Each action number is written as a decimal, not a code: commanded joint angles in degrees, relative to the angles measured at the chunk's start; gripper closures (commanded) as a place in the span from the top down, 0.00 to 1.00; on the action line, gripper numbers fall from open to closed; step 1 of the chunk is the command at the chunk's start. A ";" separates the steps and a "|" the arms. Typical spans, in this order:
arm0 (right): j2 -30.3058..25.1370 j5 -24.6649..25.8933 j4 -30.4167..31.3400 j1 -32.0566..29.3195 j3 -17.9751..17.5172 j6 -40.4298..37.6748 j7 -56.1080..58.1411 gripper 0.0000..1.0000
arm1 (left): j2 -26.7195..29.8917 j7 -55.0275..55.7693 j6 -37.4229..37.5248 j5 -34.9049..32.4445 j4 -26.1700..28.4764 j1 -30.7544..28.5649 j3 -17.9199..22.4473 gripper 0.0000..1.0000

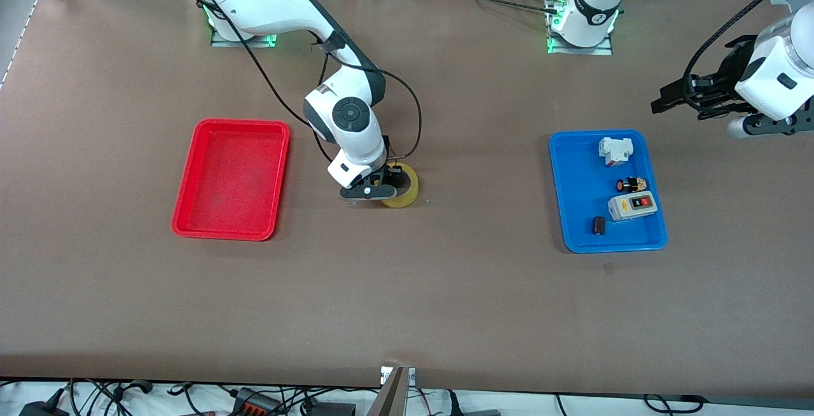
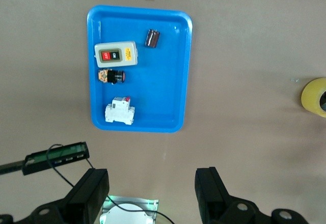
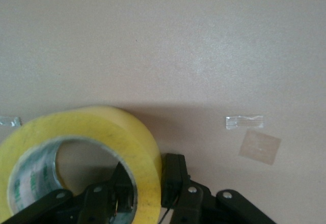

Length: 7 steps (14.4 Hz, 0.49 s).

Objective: Place and move tape with both arms
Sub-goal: 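Close the right gripper on the yellow tape roll's rim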

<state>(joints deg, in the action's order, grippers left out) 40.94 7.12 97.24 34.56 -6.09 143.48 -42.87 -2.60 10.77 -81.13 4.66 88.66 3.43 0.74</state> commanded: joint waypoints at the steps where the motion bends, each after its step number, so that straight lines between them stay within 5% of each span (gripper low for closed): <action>1: -0.16 0.79 -0.48 0.15 0.03 -0.13 -0.11 0.03 | 1.54 -1.71 -2.61 0.53 1.60 -0.53 0.31 1.00; 5: -7.61 0.96 0.05 -0.90 1.96 -8.37 0.68 0.02 | 1.72 -2.67 -5.26 -1.83 2.92 0.08 -0.39 1.00; 7: -12.88 1.05 1.98 -3.61 1.96 -15.30 1.38 0.01 | 1.72 -4.00 -5.88 -5.97 3.36 -0.44 -3.80 1.00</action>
<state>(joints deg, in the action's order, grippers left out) 35.27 7.32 96.05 33.54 -3.88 133.90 -42.65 -2.60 8.51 -85.65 2.07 90.01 3.28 -0.34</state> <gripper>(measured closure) 0.789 0.000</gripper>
